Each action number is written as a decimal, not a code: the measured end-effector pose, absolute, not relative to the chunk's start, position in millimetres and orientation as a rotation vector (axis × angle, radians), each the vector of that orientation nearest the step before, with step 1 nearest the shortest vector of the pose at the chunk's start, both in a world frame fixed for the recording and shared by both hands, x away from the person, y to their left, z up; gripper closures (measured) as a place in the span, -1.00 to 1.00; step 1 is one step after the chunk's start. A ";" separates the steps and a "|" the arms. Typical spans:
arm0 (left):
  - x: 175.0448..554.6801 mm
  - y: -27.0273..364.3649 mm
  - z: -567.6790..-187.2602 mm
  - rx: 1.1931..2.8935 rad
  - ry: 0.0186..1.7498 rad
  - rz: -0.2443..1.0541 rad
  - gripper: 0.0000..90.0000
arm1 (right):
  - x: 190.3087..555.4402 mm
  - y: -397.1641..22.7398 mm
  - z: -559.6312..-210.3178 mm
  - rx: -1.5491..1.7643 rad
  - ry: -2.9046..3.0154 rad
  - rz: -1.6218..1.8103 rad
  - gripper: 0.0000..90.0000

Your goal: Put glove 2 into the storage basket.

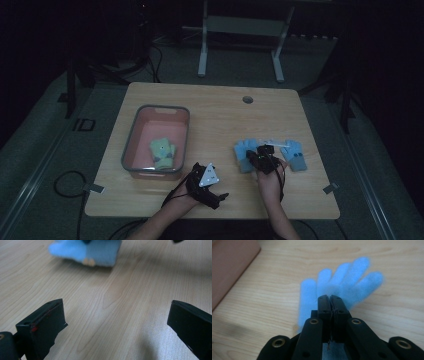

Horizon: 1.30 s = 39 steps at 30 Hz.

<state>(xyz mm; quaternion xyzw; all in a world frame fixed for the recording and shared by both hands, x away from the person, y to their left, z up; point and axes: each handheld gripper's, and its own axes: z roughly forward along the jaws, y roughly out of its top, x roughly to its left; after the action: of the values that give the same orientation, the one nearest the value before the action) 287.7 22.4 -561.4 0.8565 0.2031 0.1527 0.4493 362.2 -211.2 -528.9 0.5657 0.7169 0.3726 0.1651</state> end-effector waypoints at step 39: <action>287.7 27.7 -566.0 2.132 0.504 0.384 -0.96 | 390.7 -365.4 -500.4 1.253 2.196 0.936 0.44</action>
<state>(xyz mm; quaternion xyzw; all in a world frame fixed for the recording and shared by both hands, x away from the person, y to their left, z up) 287.7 27.7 -566.0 0.8594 0.2031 0.1549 0.4430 390.7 -365.4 -500.4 0.4533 0.7943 0.3387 0.2210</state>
